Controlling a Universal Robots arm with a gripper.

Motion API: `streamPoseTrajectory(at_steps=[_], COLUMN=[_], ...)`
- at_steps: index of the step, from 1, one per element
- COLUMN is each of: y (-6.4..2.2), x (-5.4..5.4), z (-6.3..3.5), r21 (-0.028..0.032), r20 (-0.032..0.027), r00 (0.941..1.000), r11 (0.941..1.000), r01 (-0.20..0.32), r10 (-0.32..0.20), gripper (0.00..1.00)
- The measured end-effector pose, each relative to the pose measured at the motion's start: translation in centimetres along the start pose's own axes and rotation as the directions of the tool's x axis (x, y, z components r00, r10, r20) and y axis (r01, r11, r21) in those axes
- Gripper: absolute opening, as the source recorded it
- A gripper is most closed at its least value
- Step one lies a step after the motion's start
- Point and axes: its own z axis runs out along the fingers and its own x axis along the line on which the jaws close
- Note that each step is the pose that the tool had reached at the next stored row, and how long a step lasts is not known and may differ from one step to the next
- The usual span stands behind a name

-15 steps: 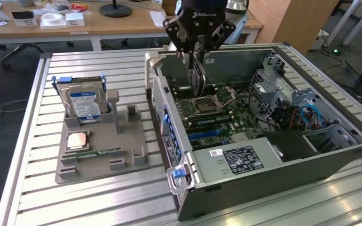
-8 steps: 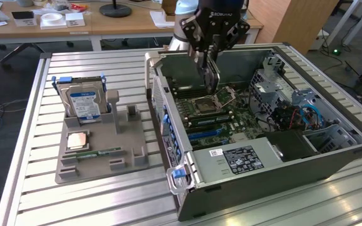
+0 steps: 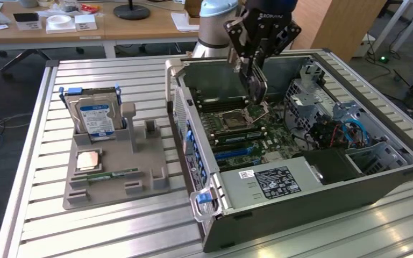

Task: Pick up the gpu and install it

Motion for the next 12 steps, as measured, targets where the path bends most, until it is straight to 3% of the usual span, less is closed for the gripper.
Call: streamPoseTrajectory(at_steps=[12], y=[0.41], x=[-3.9], z=[0.11], r21=[-0.0015], r20=[-0.0001], r00=[1.0000], r11=[1.0000], r01=[0.000], r10=[0.000], gripper=[0.27])
